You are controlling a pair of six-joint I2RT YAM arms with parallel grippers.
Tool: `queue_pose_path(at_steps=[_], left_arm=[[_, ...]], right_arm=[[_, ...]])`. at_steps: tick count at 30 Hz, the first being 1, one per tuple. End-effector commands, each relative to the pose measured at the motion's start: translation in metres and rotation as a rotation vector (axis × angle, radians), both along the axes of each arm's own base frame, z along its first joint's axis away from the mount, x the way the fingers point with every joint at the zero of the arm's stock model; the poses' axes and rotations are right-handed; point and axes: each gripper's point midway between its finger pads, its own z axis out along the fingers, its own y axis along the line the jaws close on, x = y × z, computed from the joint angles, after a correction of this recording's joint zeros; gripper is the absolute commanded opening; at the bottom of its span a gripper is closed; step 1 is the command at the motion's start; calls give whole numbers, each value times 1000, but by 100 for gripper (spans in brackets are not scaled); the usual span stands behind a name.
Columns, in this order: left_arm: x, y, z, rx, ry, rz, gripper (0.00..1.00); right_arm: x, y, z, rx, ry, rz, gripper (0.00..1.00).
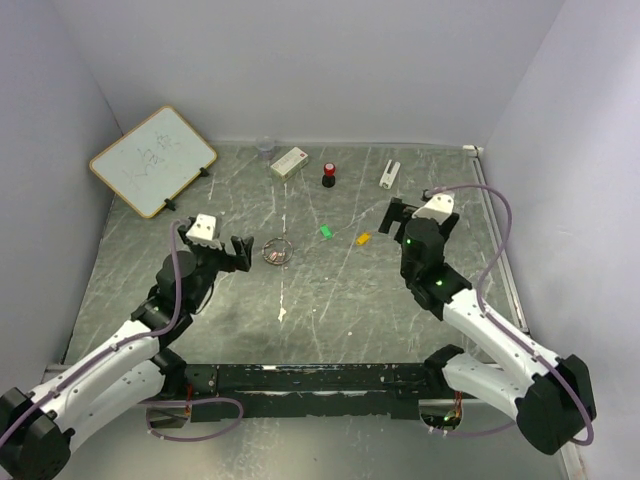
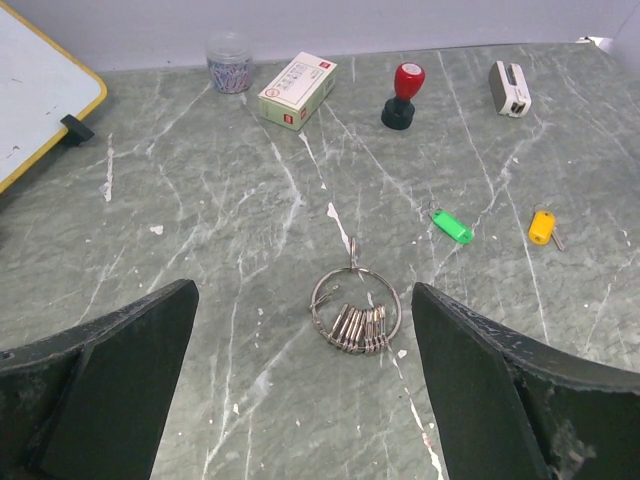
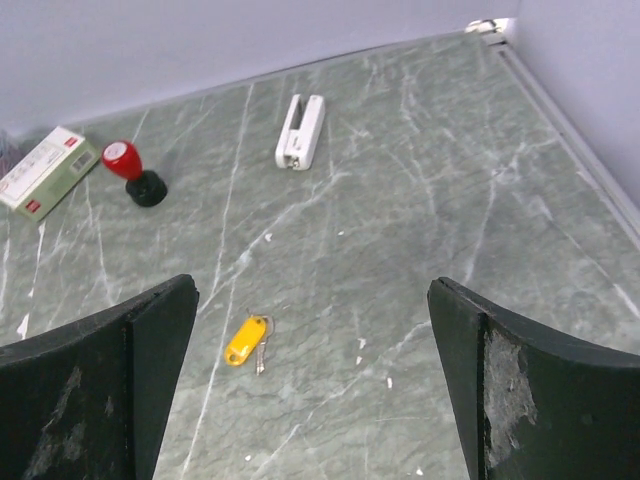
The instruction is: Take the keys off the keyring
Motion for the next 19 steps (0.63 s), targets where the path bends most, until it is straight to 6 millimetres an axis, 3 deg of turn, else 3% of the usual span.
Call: queue_pose_path(at_steps=[1, 10, 19], left_arm=[[-4, 8, -9, 3, 34, 28, 100], [-4, 6, -22, 17, 63, 23, 100], [-4, 6, -25, 13, 61, 23, 100]], right_arm=[[-14, -24, 5, -17, -8, -101, 100], [-26, -40, 19, -4, -70, -152, 100], [-24, -41, 12, -20, -43, -173, 100]])
